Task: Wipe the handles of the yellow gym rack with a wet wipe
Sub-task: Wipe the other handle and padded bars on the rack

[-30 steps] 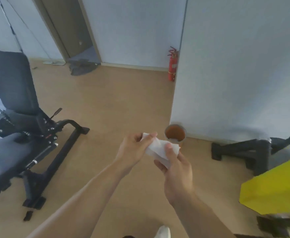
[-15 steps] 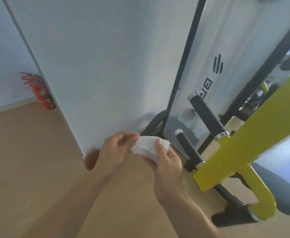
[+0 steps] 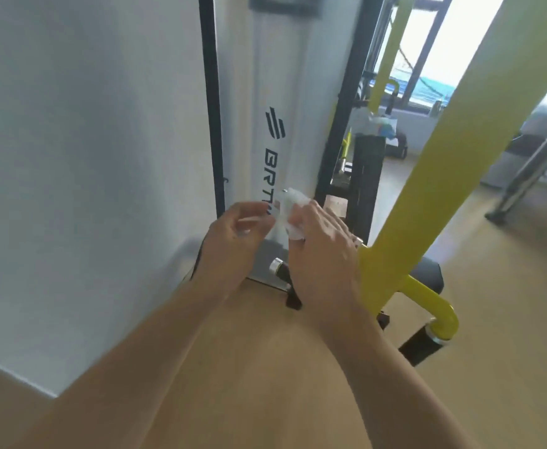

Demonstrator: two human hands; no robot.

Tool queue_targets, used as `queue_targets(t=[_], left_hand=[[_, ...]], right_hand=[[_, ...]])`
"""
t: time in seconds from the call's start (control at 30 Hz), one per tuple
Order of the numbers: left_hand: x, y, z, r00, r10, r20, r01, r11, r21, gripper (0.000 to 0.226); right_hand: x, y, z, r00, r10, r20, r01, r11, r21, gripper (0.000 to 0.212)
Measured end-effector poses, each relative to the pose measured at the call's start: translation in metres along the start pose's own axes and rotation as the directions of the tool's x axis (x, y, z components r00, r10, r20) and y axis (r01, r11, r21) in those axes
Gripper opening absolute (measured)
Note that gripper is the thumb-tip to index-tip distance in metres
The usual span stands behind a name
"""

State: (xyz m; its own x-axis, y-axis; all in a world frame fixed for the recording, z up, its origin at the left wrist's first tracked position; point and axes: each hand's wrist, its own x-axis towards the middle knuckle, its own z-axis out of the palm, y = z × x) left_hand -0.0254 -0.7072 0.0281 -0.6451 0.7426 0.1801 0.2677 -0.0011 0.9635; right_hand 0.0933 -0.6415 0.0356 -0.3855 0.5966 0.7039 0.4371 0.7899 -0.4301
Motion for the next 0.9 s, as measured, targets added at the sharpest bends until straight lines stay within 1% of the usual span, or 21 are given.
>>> queue_targets(t=[0.1,0.13,0.17,0.2,0.23,0.27,0.3,0.33,0.4,0.5,0.6,0.63,0.67,0.73,0.8,0.83,0.87,0.9], left_hand=[[0.020,0.001,0.002,1.000,0.026,0.016,-0.026,1.000,0.003,0.015],[0.027,0.001,0.002,0.999,0.028,0.017,-0.028,1.000,-0.012,0.016],[0.035,0.001,0.002,0.999,0.023,0.023,-0.023,0.999,-0.033,0.017],[0.042,0.003,0.002,0.999,0.018,0.034,-0.016,0.998,-0.054,0.017],[0.048,0.003,0.002,0.999,0.015,0.051,-0.011,0.997,-0.073,0.016],[0.054,0.003,0.002,0.997,0.015,0.076,-0.008,0.996,-0.093,0.017],[0.060,0.003,0.003,0.994,0.018,0.104,-0.006,0.993,-0.115,0.017],[0.065,0.001,0.004,0.991,0.023,0.134,-0.004,0.991,-0.134,0.017],[0.073,-0.003,0.007,0.978,0.046,0.204,-0.016,0.990,-0.144,0.016],[0.082,-0.008,0.011,0.950,0.076,0.304,-0.028,0.986,-0.162,0.017],[0.090,-0.012,0.011,0.929,0.132,0.345,-0.060,0.975,-0.212,0.017],[0.091,-0.014,0.011,0.924,0.151,0.351,-0.079,0.974,-0.212,0.016],[0.093,-0.015,0.011,0.919,0.164,0.358,-0.094,0.974,-0.205,0.014],[0.096,-0.017,0.010,0.908,0.193,0.372,-0.141,0.977,-0.161,0.012],[0.099,-0.021,0.009,0.892,0.226,0.392,-0.187,0.973,-0.136,0.017],[0.101,-0.021,0.009,0.885,0.239,0.400,-0.203,0.970,-0.132,0.017],[0.103,-0.022,0.010,0.881,0.251,0.401,-0.218,0.968,-0.128,0.014],[0.103,-0.023,0.010,0.877,0.264,0.401,-0.233,0.965,-0.125,0.011]], right_hand=[[0.000,0.008,0.015,0.992,-0.047,0.121,0.065,0.988,-0.144,0.033],[0.004,0.010,0.012,0.990,-0.055,0.133,0.076,0.984,-0.159,0.034],[0.009,0.008,0.007,0.986,-0.030,0.162,0.055,0.986,-0.155,0.036],[0.014,0.007,0.001,0.979,-0.002,0.203,0.033,0.988,-0.151,0.045],[0.019,0.003,-0.002,0.966,0.026,0.259,0.017,0.987,-0.163,0.058],[0.022,0.001,-0.006,0.955,0.026,0.297,0.027,0.984,-0.174,0.066],[0.026,-0.002,-0.008,0.950,0.032,0.309,0.029,0.981,-0.191,0.065],[0.029,-0.003,-0.009,0.951,0.053,0.305,0.014,0.976,-0.215,0.056],[0.035,0.001,-0.008,0.942,0.127,0.311,-0.034,0.957,-0.287,0.032],[0.041,0.005,0.001,0.925,0.169,0.340,-0.014,0.911,-0.413,0.039],[0.040,0.000,0.013,0.932,0.180,0.314,0.013,0.852,-0.524,0.038],[0.039,-0.002,0.014,0.928,0.203,0.313,0.010,0.825,-0.565,0.038],[0.037,-0.005,0.012,0.919,0.244,0.309,-0.002,0.787,-0.617,0.036],[0.032,-0.007,0.002,0.889,0.347,0.298,-0.019,0.678,-0.735,0.031],[0.026,-0.008,-0.009,0.856,0.435,0.280,-0.017,0.564,-0.826,0.028],[0.024,-0.007,-0.012,0.854,0.446,0.267,-0.017,0.538,-0.843,0.028],[0.024,-0.006,-0.011,0.866,0.424,0.265,-0.007,0.541,-0.841,0.029],[0.028,-0.006,-0.007,0.879,0.385,0.280,0.011,0.572,-0.820,0.030]])
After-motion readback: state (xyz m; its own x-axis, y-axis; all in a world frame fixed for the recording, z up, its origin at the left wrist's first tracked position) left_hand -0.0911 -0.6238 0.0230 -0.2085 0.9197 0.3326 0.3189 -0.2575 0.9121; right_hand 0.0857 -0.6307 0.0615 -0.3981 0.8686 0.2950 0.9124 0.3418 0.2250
